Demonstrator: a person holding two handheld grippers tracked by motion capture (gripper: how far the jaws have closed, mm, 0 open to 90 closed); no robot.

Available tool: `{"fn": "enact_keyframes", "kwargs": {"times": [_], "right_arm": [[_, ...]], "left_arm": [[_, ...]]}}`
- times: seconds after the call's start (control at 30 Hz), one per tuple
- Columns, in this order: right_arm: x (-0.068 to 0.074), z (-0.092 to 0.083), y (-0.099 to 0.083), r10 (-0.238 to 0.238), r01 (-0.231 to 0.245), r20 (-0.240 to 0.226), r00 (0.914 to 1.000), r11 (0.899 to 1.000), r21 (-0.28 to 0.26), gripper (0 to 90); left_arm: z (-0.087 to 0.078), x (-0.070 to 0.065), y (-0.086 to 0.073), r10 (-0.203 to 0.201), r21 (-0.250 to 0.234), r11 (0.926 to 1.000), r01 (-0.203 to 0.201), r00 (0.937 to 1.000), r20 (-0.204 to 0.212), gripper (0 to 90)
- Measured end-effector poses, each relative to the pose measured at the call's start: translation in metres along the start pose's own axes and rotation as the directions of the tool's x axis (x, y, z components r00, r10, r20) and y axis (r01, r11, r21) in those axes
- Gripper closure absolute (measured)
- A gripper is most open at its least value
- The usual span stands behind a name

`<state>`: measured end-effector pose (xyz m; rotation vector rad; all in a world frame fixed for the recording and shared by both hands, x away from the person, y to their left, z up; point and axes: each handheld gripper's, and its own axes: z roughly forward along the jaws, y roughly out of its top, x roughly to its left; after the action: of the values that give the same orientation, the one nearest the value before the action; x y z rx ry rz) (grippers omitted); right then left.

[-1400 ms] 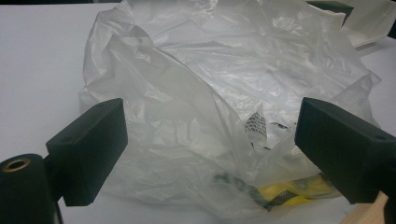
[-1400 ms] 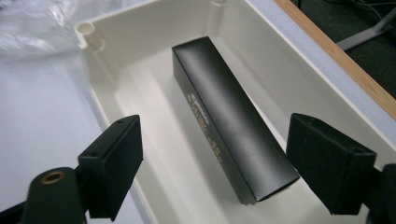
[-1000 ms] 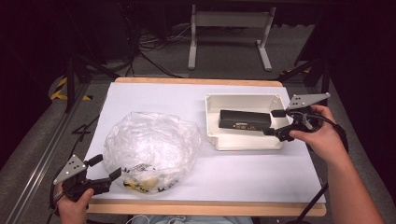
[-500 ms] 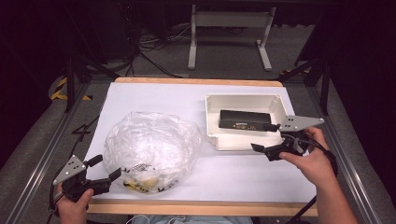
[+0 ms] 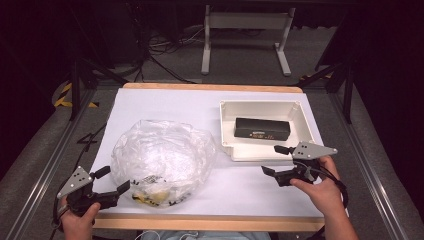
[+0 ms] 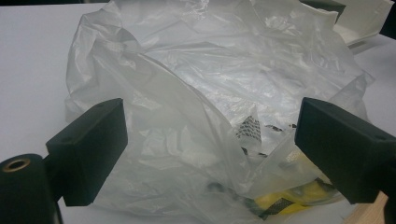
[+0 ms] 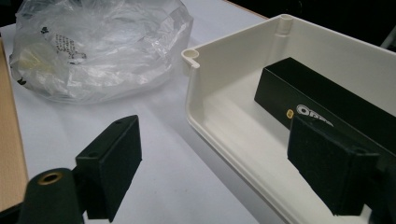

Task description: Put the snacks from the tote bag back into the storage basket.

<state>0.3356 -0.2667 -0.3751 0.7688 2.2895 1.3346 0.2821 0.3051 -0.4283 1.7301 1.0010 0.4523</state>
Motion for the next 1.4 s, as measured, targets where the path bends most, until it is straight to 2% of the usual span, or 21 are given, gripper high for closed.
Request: {"fn": "enact_keyframes", "kwargs": {"times": [0.27,0.43,0.47,0.63,0.8,1.0,1.23,1.4], "right_arm": [[0.0,0.012,-0.025,0.005,-0.006,-0.029,0.9996,0.999,-0.039,18.6],[0.002,0.018,-0.036,0.029,-0.03,-0.017,0.9994,0.998,-0.054,18.6],[0.002,0.022,-0.039,0.038,-0.037,0.012,0.9992,0.998,-0.046,18.6],[0.005,0.031,-0.05,0.051,-0.051,0.047,0.9976,0.999,-0.01,18.6],[0.009,0.034,-0.054,0.043,-0.043,0.066,0.9969,0.999,-0.004,18.6],[0.011,0.035,-0.055,0.058,-0.059,0.072,0.9957,0.998,0.01,16.8],[0.01,0.041,-0.057,0.063,-0.069,0.074,0.9953,0.994,0.084,13.4],[0.011,0.044,-0.057,0.055,-0.064,0.081,0.9952,0.992,0.113,11.8]], "left_arm": [[0.001,0.001,0.0,0.006,0.005,1.0,-0.006,0.9999,0.012,10.3],[0.002,0.001,0.0,0.008,0.009,0.9999,-0.008,0.9998,0.021,10.3],[0.002,0.001,0.0,0.009,0.011,0.9999,-0.009,0.9996,0.027,10.4],[0.003,0.001,0.0,0.015,0.019,0.9997,-0.016,0.9988,0.047,10.6],[0.004,0.002,0.0,0.015,0.023,0.9996,-0.017,0.9973,0.072,10.6],[0.006,0.003,-0.001,0.014,0.031,0.9994,-0.017,0.9961,0.087,10.6],[0.008,0.002,-0.001,0.017,0.04,0.999,-0.021,0.9949,0.1,10.4],[0.009,0.003,-0.001,0.014,0.046,0.9988,-0.019,0.9947,0.102,10.1]]}}
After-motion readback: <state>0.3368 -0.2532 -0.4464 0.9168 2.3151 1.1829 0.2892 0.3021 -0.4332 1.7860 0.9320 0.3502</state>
